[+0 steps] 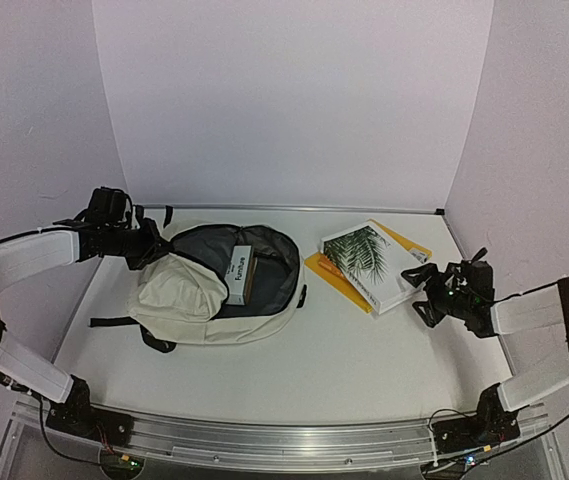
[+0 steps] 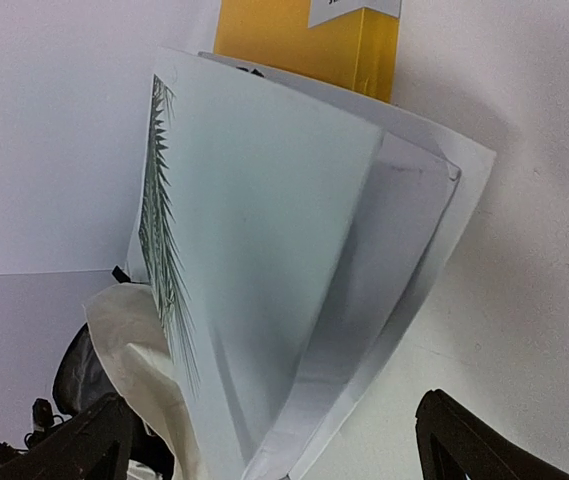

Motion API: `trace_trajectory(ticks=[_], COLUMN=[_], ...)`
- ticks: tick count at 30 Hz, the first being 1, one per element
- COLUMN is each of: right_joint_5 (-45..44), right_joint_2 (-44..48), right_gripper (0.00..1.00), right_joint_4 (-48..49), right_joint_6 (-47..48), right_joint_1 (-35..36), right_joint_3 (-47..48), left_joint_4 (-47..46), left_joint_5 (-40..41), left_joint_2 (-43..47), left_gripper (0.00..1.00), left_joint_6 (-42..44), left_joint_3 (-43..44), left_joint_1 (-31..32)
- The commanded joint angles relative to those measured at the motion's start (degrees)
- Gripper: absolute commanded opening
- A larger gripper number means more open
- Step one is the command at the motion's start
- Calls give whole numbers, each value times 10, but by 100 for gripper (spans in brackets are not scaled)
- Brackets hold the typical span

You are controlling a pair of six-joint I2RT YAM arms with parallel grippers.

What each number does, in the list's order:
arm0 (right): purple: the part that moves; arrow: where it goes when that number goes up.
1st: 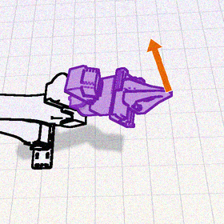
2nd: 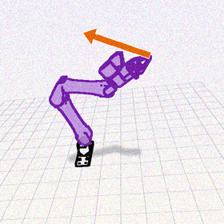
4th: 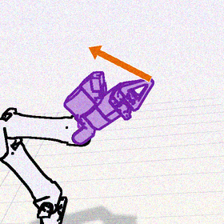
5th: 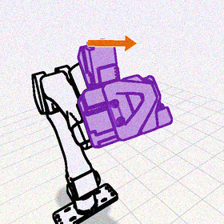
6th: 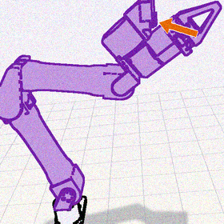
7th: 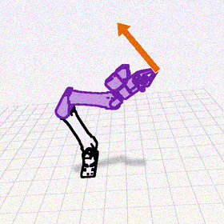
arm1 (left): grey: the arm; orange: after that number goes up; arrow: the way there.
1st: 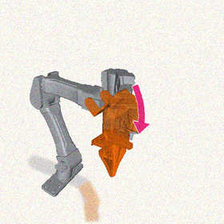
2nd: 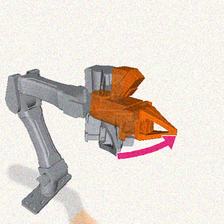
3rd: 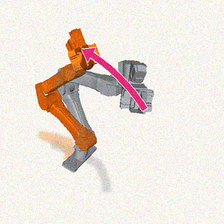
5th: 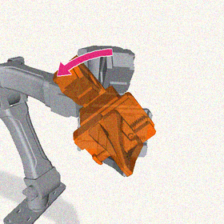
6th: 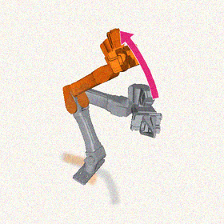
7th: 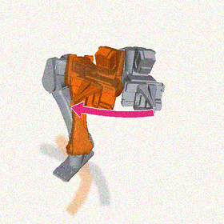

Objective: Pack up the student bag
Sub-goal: Pick up the book from the center of the board.

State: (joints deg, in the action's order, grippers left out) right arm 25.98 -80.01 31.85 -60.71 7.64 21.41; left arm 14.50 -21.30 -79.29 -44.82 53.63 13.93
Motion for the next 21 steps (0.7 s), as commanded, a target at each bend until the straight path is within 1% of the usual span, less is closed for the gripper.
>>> trace_trajectory(ticks=[1,7,11,15,18,21], right_joint_5=[29,34,33,38,40,34], right_joint_2=[-70,-125,-142,-155,-156,-142], right_gripper=[97,85,72,55,47,42], right_joint_4=[149,219,261,311,354,371], right_joint_6=[-38,-44,-45,-61,-83,-96], right_joint_1=[-2,-2,-2,-1,-2,-2], right_joint_3=[-5,1,-4,-10,-20,-30], left_joint_4=[0,8,17,19,22,25], left_joint_5=[-1,2,4,7,8,9], left_joint_2=[23,23,22,22,23,23], left_gripper=[0,0,0,0,0,0], left_joint_6=[10,11,12,9,8,8], left_joint_3=[14,19,25,29,34,39], left_joint_1=[-1,-1,-1,-1,-1,-1])
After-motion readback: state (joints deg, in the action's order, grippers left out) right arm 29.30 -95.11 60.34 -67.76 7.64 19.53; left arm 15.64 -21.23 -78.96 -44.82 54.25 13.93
